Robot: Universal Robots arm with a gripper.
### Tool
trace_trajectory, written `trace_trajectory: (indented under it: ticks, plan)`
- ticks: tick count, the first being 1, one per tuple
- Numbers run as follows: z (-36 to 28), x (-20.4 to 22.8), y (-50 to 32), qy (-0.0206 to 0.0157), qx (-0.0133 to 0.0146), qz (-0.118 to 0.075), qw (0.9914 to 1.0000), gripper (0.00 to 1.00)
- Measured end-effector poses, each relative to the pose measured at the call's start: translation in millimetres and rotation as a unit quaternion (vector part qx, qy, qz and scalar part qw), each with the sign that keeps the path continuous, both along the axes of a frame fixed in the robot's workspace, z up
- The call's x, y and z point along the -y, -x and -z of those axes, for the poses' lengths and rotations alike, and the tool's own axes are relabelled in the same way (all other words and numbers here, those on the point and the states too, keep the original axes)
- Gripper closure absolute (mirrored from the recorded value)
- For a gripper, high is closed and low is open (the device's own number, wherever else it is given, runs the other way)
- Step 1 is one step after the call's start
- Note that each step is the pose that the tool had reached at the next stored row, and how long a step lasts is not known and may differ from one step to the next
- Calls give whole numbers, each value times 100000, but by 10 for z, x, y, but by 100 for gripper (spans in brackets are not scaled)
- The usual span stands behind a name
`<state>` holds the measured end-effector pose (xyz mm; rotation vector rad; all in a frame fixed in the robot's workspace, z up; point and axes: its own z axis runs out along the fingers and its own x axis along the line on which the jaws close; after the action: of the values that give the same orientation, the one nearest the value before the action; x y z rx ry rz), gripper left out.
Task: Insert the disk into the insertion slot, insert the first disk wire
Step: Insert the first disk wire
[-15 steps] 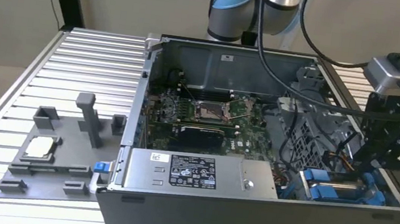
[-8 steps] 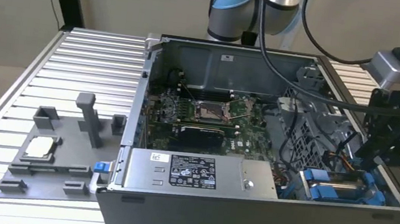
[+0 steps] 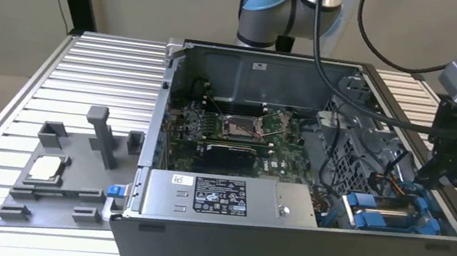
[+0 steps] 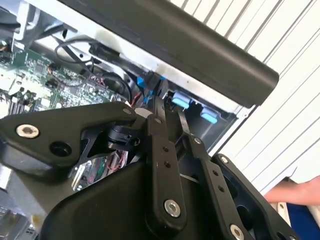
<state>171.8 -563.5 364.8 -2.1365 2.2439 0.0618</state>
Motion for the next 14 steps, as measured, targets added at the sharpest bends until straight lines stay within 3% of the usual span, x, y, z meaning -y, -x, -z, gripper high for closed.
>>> trace_trajectory:
  ticks: [3, 5, 14]
  plan:
    - [0, 0, -24, -2419, 212, 2, 99971, 0]
    - [5, 0, -31, -3617, 293, 20, 99934, 0]
    - [80, 0, -48, -3691, 302, 278, 99931, 0]
